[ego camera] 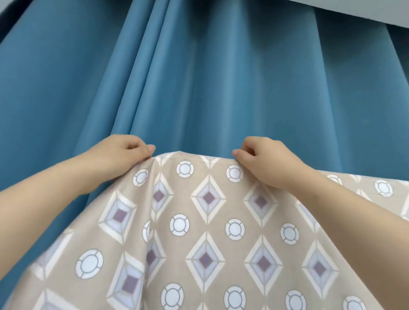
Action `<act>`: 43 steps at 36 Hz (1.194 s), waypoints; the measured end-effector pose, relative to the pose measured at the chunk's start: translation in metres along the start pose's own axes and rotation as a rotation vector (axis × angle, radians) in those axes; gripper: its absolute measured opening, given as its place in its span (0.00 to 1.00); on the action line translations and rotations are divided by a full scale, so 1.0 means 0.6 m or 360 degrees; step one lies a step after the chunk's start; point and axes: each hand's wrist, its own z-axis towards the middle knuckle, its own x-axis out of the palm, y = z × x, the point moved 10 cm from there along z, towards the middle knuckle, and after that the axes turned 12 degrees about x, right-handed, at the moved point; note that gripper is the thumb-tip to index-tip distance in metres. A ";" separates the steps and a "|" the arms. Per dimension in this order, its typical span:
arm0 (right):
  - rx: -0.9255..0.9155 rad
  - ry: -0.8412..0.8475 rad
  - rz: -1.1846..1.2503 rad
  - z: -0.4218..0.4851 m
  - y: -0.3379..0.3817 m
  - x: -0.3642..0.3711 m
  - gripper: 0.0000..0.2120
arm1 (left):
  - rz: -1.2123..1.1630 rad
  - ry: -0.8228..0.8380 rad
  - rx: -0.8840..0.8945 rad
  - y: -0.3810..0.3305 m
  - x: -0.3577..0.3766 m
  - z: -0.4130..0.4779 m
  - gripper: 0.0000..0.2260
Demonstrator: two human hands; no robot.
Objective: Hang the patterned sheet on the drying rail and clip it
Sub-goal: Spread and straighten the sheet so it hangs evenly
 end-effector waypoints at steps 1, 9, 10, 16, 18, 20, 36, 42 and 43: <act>-0.0062 0.0006 0.0055 -0.010 0.012 0.003 0.13 | 0.0023 -0.0050 0.0088 -0.008 -0.006 -0.006 0.10; -0.0217 -0.0071 0.0173 -0.039 0.064 0.007 0.06 | 0.0255 0.0013 0.0133 -0.017 -0.031 -0.046 0.01; -0.0207 -0.0095 0.0196 -0.038 0.065 0.005 0.06 | 0.0261 0.0006 0.0119 -0.016 -0.034 -0.048 0.02; -0.0150 -0.0146 0.0144 -0.036 0.071 0.000 0.07 | 0.0889 -0.0103 0.0267 -0.049 -0.055 -0.047 0.08; -0.0123 -0.0174 0.0014 -0.032 0.075 -0.001 0.09 | 0.0992 -0.0112 0.0297 -0.059 -0.059 -0.038 0.08; -0.0097 -0.0197 -0.0119 -0.024 0.079 -0.004 0.10 | 0.1001 -0.0211 0.0316 -0.070 -0.077 -0.028 0.08; -0.0134 -0.0496 -0.0130 -0.084 0.082 0.018 0.14 | 0.0194 -0.0065 0.0091 0.032 -0.064 -0.106 0.02; -0.0178 -0.0445 0.0315 -0.164 0.084 0.056 0.14 | 0.0745 -0.0410 0.0511 -0.053 -0.056 -0.169 0.04; -0.0181 -0.0409 0.0345 -0.178 0.083 0.068 0.15 | 0.0745 -0.0400 0.0581 -0.066 -0.043 -0.182 0.04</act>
